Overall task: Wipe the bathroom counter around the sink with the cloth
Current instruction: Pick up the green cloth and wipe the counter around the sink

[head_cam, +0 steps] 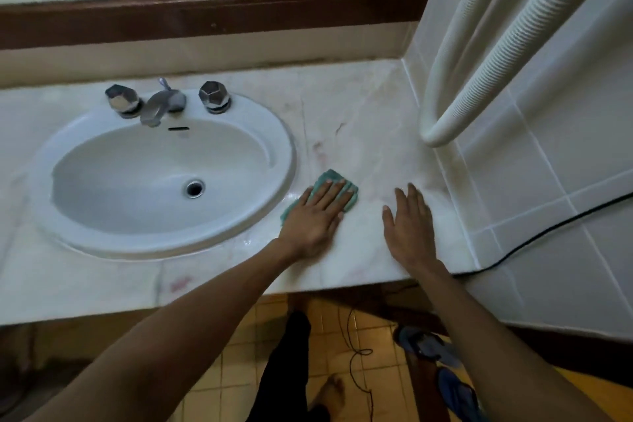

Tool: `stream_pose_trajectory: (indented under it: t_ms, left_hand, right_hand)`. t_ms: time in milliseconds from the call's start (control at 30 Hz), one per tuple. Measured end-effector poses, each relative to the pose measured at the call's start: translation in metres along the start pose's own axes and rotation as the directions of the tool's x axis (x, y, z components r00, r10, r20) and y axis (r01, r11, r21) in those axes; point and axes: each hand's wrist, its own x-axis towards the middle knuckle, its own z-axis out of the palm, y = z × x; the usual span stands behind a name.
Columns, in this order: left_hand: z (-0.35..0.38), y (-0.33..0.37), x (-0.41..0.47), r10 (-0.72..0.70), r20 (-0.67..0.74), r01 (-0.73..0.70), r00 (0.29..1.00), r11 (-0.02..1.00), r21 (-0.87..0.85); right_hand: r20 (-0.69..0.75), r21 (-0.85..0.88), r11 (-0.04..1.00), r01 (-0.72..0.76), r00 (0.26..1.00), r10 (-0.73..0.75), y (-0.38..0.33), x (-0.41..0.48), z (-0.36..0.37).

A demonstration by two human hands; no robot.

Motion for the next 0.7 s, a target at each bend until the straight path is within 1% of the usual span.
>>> stream_pose_trajectory:
  t_ms: [133,367,433,500,567,633,700]
  left_hand:
    - [0.004,-0.007,-0.05,-0.044,-0.005,0.044,0.999,0.999,-0.004]
    - [0.0,-0.037,-0.12,-0.034,-0.035,0.034,0.999,0.999,0.002]
    - [-0.002,-0.05,-0.141,-0.054,-0.043,0.054,0.998,0.999,0.008]
    - [-0.003,-0.063,-0.162,-0.063,-0.04,0.064,0.997,0.998,0.018]
    - [-0.004,-0.077,-0.179,-0.056,-0.017,0.057,0.998,0.998,0.022]
    - [-0.008,-0.091,-0.195,-0.039,0.015,0.038,0.999,0.999,0.028]
    - [-0.014,-0.11,-0.216,-0.024,0.048,0.023,0.999,0.999,0.024]
  right_hand:
    - [0.022,0.044,0.999,0.023,0.999,-0.024,-0.024,-0.029,0.013]
    - [0.086,0.038,0.998,0.053,0.995,-0.056,-0.074,-0.053,0.026]
    - [0.11,0.063,0.992,0.113,0.987,-0.119,-0.095,-0.055,0.028]
    - [0.105,0.148,0.975,0.167,0.977,-0.184,-0.121,-0.056,0.03]
    - [0.055,0.229,0.948,0.219,0.97,-0.237,-0.151,-0.055,0.033]
    - [-0.002,0.264,0.916,0.302,0.95,-0.313,-0.184,-0.055,0.04]
    - [-0.008,0.299,0.875,0.38,0.918,-0.396,-0.218,-0.054,0.051]
